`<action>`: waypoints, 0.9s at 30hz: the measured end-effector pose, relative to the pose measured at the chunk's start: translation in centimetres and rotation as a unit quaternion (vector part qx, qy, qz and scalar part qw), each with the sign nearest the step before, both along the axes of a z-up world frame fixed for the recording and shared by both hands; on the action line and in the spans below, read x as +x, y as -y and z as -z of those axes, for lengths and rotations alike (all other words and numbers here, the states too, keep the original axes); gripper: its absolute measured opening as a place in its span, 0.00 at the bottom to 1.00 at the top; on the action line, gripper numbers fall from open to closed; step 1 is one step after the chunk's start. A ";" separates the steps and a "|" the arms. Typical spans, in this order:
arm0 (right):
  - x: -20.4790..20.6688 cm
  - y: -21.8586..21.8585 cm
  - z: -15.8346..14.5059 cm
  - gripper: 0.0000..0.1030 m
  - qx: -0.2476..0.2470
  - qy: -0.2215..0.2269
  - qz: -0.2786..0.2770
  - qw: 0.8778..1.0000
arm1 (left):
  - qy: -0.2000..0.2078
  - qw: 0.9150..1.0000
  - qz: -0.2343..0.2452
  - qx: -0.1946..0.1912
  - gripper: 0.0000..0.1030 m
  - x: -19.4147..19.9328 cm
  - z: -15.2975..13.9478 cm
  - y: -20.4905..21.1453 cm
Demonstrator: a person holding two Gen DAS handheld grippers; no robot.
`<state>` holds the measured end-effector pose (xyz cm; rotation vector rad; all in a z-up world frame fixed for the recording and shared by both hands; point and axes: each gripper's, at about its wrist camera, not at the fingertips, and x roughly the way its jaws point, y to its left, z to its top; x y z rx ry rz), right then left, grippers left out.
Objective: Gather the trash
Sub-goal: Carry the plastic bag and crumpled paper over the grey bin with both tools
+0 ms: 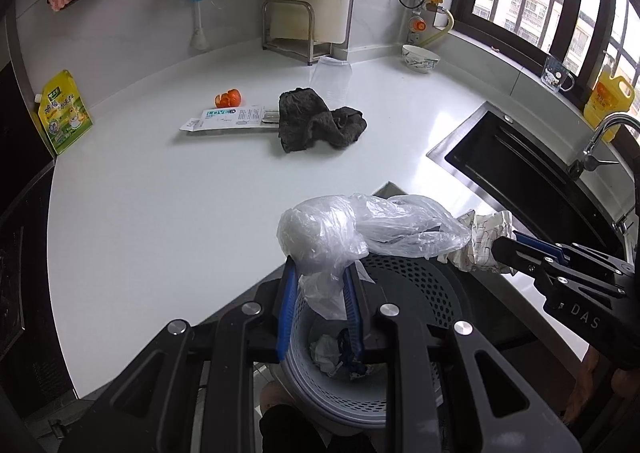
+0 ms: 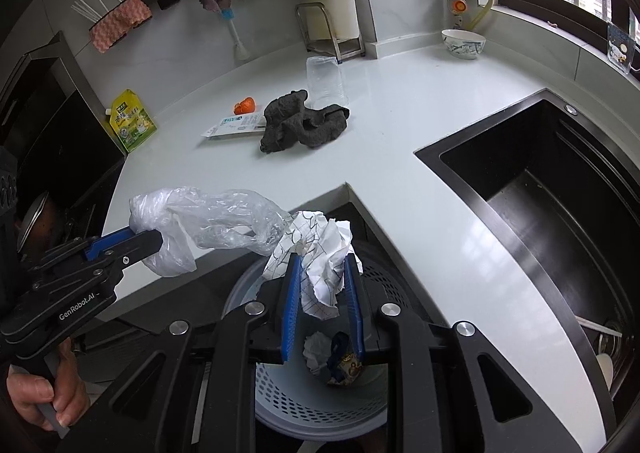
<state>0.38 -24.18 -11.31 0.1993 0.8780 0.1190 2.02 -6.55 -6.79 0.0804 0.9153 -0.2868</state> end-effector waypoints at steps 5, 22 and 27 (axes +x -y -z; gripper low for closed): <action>-1.2 0.4 1.6 0.20 0.003 -0.014 0.002 1.000 | -0.024 1.000 0.004 0.010 0.22 -1.1 1.9 0.9; -1.7 0.5 7.8 0.21 0.020 -0.088 0.010 0.996 | -0.087 0.996 0.014 0.028 0.22 -0.9 7.6 2.5; -1.6 0.3 8.9 0.21 0.018 -0.104 0.009 0.994 | -0.106 0.994 0.010 0.027 0.22 -0.7 8.6 2.4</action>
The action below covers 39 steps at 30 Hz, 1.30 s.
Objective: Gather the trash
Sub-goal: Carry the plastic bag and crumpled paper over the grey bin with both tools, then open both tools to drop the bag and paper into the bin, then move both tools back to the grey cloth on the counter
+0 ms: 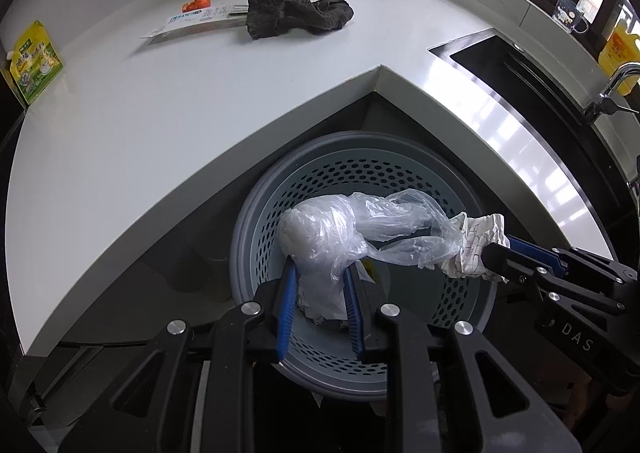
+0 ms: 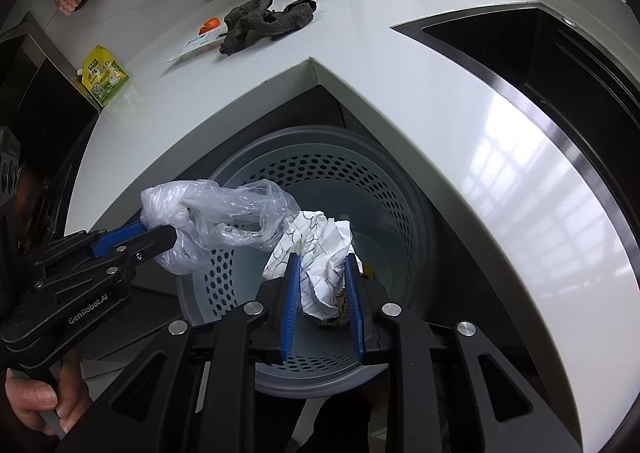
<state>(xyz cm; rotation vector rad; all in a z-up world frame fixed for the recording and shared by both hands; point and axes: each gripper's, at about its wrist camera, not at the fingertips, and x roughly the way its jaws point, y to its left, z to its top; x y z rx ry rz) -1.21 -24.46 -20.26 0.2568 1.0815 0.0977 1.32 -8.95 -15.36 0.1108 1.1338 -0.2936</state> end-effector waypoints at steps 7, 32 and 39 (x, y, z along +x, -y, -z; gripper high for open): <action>-0.1 -0.1 1.3 0.23 0.006 -0.017 0.000 1.000 | -0.015 1.000 -0.007 0.012 0.27 0.1 0.4 0.1; -0.1 1.0 -1.7 0.51 0.021 0.017 0.005 1.000 | 0.013 0.999 -0.037 0.032 0.61 -0.1 -2.8 -1.1; 0.2 0.9 -3.2 0.52 0.016 0.030 -0.003 0.999 | 0.028 0.998 -0.045 0.025 0.64 0.1 -4.3 -1.4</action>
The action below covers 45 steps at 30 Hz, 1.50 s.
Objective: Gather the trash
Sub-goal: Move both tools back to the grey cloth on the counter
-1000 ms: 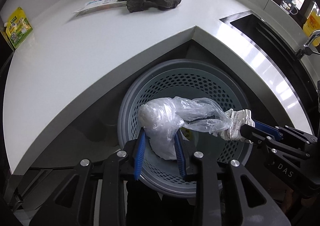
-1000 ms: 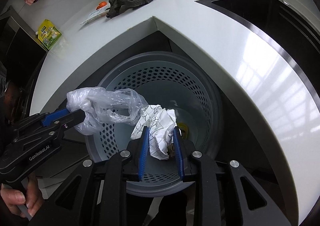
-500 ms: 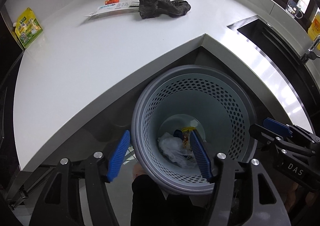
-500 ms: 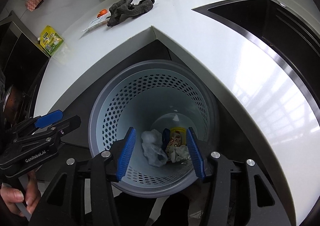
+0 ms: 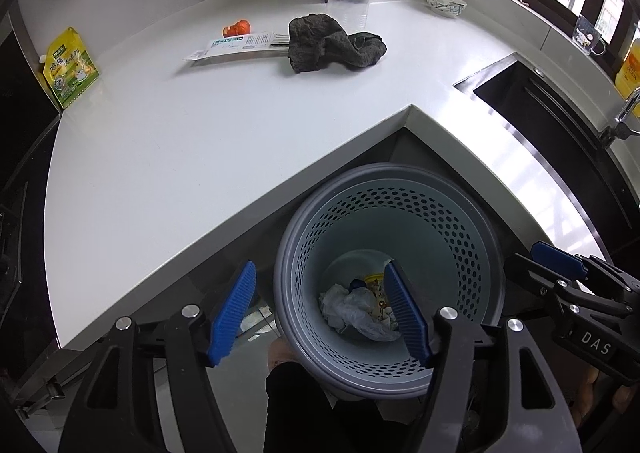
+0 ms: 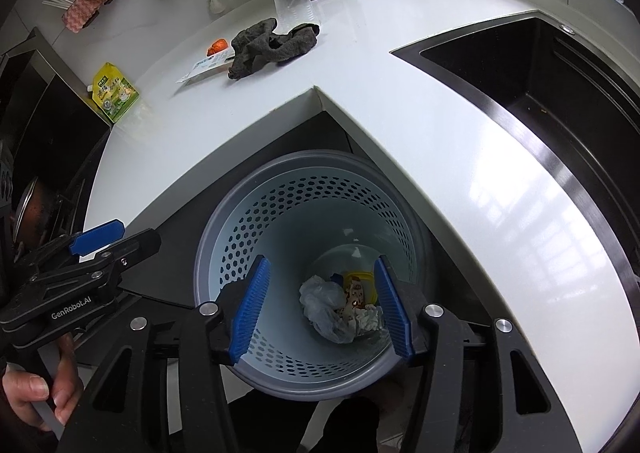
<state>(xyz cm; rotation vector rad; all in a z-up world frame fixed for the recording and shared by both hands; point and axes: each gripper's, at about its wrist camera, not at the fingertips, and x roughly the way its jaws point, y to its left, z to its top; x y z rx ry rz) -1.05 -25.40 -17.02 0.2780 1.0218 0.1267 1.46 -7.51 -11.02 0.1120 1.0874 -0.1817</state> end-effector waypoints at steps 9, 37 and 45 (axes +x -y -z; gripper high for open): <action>1.0 -1.1 -2.3 0.54 -0.005 0.018 -0.020 1.000 | 0.016 1.000 -0.004 -0.010 0.64 1.1 -2.0 -0.9; 14.3 -6.4 -5.8 0.59 -0.009 0.055 0.000 0.998 | 0.091 0.995 -0.014 -0.037 0.74 12.7 -7.4 -9.8; 18.4 -7.1 -5.3 0.61 -0.023 0.060 0.029 0.998 | 0.089 0.995 0.012 -0.043 0.74 17.0 -6.0 -11.0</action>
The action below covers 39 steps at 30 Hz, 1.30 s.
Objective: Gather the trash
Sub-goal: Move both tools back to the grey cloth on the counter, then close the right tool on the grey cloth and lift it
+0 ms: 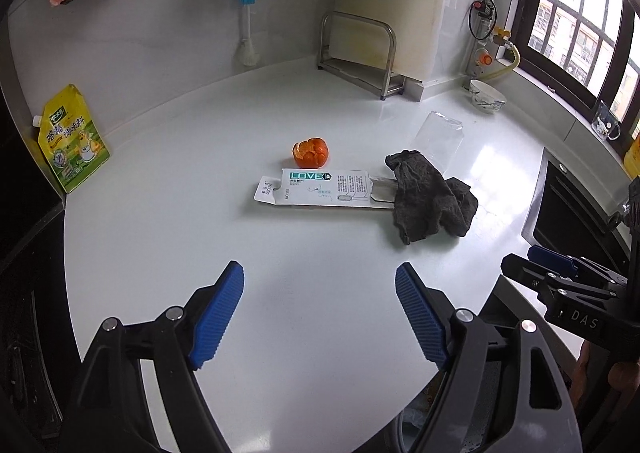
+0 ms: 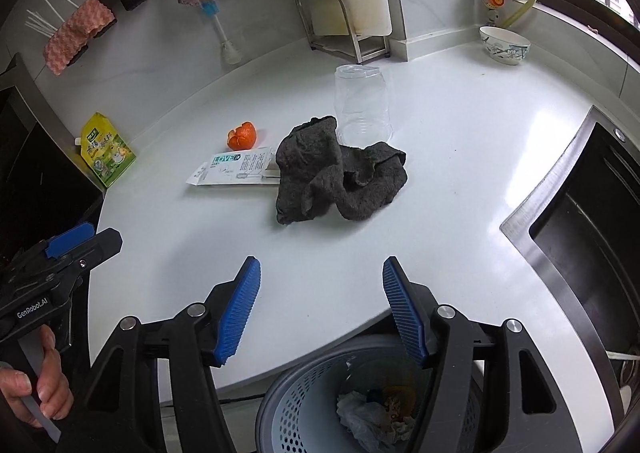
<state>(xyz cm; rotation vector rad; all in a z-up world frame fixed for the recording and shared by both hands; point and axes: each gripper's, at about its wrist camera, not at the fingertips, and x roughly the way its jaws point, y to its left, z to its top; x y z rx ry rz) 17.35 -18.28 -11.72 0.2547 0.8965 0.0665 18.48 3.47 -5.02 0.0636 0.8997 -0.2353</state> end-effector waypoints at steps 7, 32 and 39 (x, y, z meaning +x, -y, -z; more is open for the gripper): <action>4.2 -0.1 1.1 0.61 -0.003 -0.002 0.027 1.000 | 0.001 1.000 0.026 -0.004 0.74 4.0 1.6 -0.1; 12.6 -1.6 5.0 0.23 -0.075 -0.017 0.019 0.997 | -0.024 0.996 0.090 -0.014 0.74 10.8 4.6 1.7; 11.5 -1.5 3.3 0.11 -0.034 0.005 0.030 0.999 | -0.026 0.995 0.095 -0.018 0.74 11.0 4.6 1.7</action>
